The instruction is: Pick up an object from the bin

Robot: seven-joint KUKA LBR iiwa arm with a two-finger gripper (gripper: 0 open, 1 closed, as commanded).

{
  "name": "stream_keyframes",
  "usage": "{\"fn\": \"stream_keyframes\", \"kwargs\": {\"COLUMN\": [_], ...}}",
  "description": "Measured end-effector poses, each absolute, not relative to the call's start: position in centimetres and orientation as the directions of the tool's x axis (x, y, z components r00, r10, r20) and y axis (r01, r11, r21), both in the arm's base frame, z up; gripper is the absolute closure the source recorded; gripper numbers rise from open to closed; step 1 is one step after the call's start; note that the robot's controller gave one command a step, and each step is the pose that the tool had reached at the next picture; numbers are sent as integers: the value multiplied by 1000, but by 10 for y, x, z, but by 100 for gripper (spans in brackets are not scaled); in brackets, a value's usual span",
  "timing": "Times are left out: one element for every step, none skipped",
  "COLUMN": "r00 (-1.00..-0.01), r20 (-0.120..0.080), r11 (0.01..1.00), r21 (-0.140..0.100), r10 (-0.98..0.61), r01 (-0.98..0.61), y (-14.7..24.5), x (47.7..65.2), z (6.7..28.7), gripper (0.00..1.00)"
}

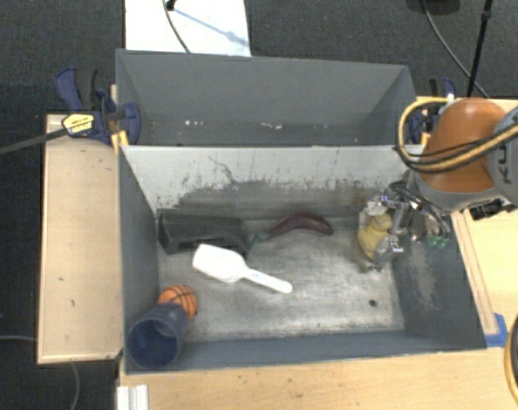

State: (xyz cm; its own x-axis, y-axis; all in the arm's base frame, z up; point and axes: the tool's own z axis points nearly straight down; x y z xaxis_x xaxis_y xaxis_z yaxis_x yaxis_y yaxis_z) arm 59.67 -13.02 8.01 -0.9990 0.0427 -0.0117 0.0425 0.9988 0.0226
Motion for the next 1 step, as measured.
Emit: {"fn": "stream_keyframes", "kwargs": {"r00": [-999], "r20": [-32], "r11": [1000], "r21": [25], "r10": [4], "r01": [3], "y": [-134], "x": [593], "z": [83], "gripper": [100]}}
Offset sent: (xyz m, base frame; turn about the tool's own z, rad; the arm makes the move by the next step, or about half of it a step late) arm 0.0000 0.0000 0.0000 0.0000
